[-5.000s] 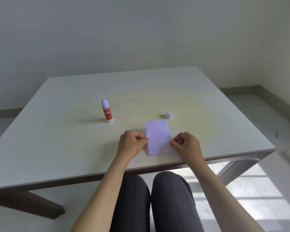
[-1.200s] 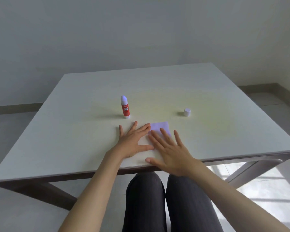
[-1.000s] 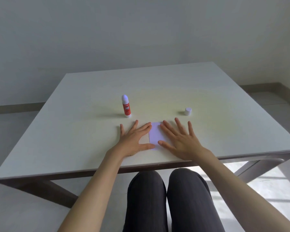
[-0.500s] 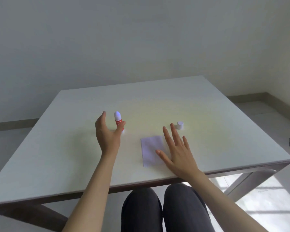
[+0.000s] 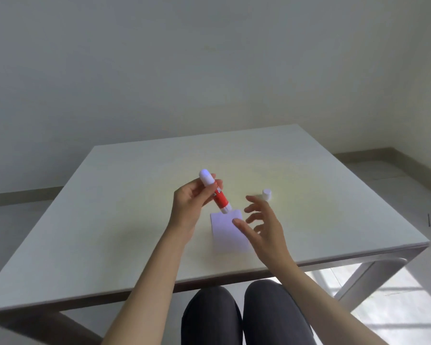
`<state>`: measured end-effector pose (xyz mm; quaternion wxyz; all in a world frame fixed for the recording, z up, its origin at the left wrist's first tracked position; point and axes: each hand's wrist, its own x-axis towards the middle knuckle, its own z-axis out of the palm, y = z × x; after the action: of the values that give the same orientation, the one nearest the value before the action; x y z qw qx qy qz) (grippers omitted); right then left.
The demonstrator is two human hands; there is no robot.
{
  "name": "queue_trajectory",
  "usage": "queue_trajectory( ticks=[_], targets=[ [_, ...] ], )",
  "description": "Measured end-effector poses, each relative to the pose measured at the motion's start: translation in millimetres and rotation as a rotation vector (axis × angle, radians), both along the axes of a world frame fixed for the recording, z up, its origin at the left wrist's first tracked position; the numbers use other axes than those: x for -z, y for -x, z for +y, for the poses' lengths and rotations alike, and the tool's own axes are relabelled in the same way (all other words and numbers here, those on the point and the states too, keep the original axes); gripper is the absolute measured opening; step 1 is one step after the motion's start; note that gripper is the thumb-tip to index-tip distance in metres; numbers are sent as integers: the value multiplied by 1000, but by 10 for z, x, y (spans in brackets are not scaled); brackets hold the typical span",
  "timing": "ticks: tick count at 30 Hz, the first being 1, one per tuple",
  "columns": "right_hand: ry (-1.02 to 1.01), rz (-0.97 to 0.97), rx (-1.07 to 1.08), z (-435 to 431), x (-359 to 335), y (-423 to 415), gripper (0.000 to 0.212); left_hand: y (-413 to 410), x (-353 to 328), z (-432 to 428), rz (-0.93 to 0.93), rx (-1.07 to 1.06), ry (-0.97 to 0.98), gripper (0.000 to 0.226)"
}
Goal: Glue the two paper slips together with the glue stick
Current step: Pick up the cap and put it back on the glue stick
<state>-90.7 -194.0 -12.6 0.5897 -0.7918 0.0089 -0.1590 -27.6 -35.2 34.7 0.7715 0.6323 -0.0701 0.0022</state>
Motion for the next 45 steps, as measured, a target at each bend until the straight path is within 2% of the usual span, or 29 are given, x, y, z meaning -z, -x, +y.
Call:
queue_trajectory(
  ticks=[2,4,8,11,12,13,16,17,18,19,20,24,25,27,28,29,30,31,33,34,35,36,37,39,40,41,43,45],
  targets=[
    [-397,280,-210,83,-201,-24,45,81,-64,-43,-9,75,31,15],
    [-673,468,-357,107,-343,-15,53,134,-127,-66,-11,90,11,15],
    [-1020,562,-423,105,-462,46,31,217,-216,-88,-51,25,8,11],
    [-1151,470,-376,121,-451,78,17,270,-260,-141,-67,-8,20,9],
    [-1094,388,-345,137,-435,96,13,288,-267,-156,-68,-21,15,9],
    [-924,269,-279,157,-404,121,10,300,-266,-169,-67,-35,14,10],
    [-9,-245,89,180,-240,159,17,342,-262,-197,-47,-64,28,10],
    [201,-362,147,183,-197,154,21,350,-258,-206,-55,-79,8,8],
    [291,-397,160,181,-170,138,26,357,-263,-212,-68,-100,-26,7],
    [278,-354,138,180,-155,114,33,360,-271,-212,-78,-113,-57,6],
    [166,-229,80,172,-186,91,41,364,-286,-206,-79,-119,-67,5],
    [-770,495,-447,104,-441,65,58,366,-306,-171,-88,-138,-121,4],
    [-913,564,-527,74,-454,72,59,366,-306,-161,-100,-148,-138,4],
    [-1045,549,-545,60,-466,88,45,358,-308,-145,-113,-169,-152,3],
    [-1035,474,-521,74,-462,93,36,353,-308,-140,-118,-181,-156,3],
    [-922,336,-474,106,-441,103,27,348,-303,-139,-121,-194,-159,4],
    [-700,163,-373,140,-409,115,18,349,-295,-142,-121,-210,-158,6],
    [-396,-10,-215,161,-351,112,14,353,-282,-149,-116,-224,-155,8],
    [173,-247,77,199,-232,105,17,362,-258,-169,-107,-241,-148,12],
    [306,-308,137,218,-188,96,21,360,-251,-176,-109,-246,-151,13],
    [310,-303,140,238,-156,84,26,356,-248,-180,-110,-249,-157,14],
    [192,-211,94,240,-166,72,31,352,-246,-176,-108,-251,-161,13],
    [-16,-49,3,228,-224,55,35,345,-244,-166,-103,-253,-163,12],
    [-584,359,-324,178,-333,14,46,343,-230,-140,-91,-250,-173,11],
    [-805,504,-450,140,-362,13,53,351,-222,-128,-85,-247,-179,11],
    [-921,559,-525,103,-360,12,53,358,-216,-119,-79,-247,-179,10],
    [-927,466,-539,98,-363,28,38,359,-224,-111,-71,-252,-166,8],
    [-803,223,-464,157,-322,52,18,340,-240,-118,-78,-261,-167,8]
  ],
)
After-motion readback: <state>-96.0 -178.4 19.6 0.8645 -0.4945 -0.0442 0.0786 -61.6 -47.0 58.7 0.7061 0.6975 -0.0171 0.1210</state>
